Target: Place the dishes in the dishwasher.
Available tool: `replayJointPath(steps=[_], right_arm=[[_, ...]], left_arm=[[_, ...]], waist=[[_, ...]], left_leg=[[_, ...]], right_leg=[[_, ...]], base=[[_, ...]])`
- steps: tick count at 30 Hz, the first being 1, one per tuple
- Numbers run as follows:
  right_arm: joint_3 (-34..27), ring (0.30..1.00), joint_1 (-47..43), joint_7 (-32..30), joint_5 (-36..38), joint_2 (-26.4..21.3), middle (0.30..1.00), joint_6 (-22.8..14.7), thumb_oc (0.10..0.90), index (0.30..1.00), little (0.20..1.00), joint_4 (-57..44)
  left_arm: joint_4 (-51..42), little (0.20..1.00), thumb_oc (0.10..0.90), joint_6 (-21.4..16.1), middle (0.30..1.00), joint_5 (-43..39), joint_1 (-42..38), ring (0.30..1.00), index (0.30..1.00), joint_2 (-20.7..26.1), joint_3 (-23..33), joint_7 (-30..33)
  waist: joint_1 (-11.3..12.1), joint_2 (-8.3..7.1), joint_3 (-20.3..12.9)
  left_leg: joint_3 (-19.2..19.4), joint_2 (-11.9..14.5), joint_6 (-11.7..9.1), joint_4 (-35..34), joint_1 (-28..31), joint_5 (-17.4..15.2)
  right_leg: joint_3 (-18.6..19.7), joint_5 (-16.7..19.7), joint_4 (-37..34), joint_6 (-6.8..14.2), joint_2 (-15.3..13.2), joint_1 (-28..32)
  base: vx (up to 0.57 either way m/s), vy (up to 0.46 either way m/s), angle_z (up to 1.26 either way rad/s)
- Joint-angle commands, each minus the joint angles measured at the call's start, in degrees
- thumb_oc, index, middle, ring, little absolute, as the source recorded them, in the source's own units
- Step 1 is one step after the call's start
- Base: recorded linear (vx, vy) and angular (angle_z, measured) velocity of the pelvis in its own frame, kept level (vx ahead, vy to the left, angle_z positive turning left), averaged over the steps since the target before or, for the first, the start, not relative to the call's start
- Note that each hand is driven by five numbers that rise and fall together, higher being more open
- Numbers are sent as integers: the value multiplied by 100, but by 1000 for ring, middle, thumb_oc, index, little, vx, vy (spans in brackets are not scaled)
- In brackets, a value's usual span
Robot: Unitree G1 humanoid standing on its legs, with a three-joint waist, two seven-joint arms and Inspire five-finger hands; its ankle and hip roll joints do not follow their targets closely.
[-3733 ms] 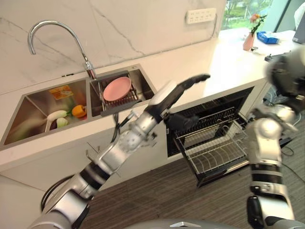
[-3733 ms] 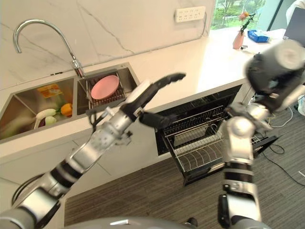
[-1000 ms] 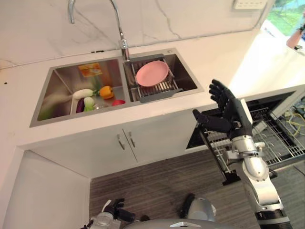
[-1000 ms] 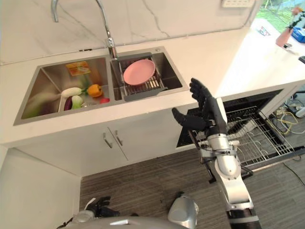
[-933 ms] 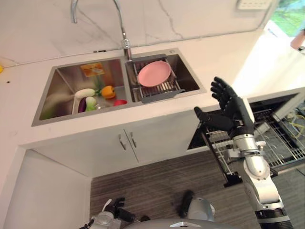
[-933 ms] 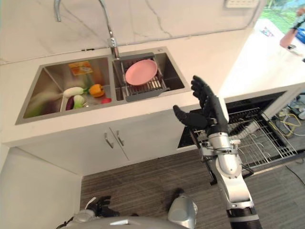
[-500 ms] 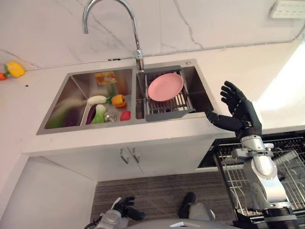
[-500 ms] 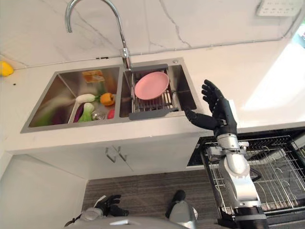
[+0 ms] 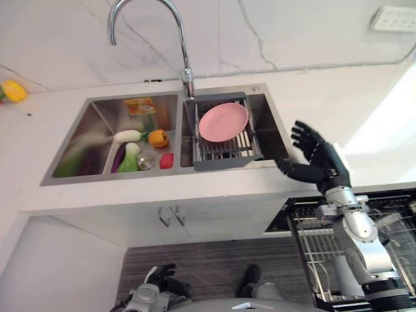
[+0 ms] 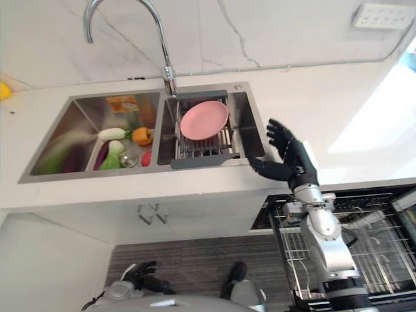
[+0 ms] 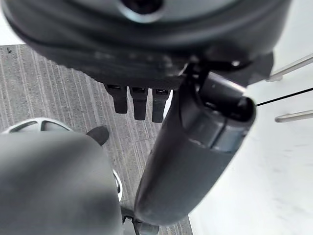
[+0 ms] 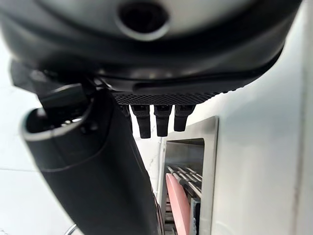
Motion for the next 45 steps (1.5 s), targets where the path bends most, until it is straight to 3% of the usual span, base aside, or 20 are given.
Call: replayJointPath(steps=[1,4,15,22,30,45], right_arm=[[-260,900,-689,-94,-344,-70,900,-468,800,900,900,-536],[-124,900,-941,-158,-591,-25,900,-383,800,900,900,-245],[65,900,-1497,-237,-1063,-166,900,-278,800,900,900,128],[136,900,-1860,-327,-1815,-661,900,-257,800,900,900,384],[477,900,-2389,-449,-2934,-1551,900,-259,800,900,900,1147],[1147,900,-2955,-596,-3788,-1808,900,-182,800,900,900,1910]], left_arm=[[36,900,800,-71,900,-73,288,900,900,-49,-175,-6],[-204,900,800,-102,900,-106,219,900,900,21,-260,-20],[-533,900,800,-85,900,-117,73,900,900,71,-596,-173],[-436,900,800,-73,900,-42,134,900,900,128,-598,-229],[-52,900,800,-94,900,304,291,900,900,300,-489,-202],[-96,900,800,-139,900,398,346,900,900,337,-646,-260]], waist=[[82,-128,-283],[134,-83,-349],[296,-183,-431],[421,-275,-470],[593,-378,-480],[724,-459,-482]], left_leg=[[-181,-355,-337,-125,170,423],[-97,-628,-192,-562,448,425],[-142,-754,-1,-645,581,278],[-239,-747,24,-638,537,278],[-304,-688,-7,-630,462,319],[-401,-640,-17,-629,403,340]], right_leg=[[64,266,-1434,690,-132,1110],[200,372,-1419,740,-176,1085],[177,369,-1254,790,-237,1090],[91,346,-1181,815,-252,1102],[-41,339,-1197,821,-217,1104],[-107,372,-1252,826,-178,1127]], base=[[96,96,-36],[94,107,-16],[54,9,-3],[37,-20,12],[23,-15,13],[13,-3,5]])
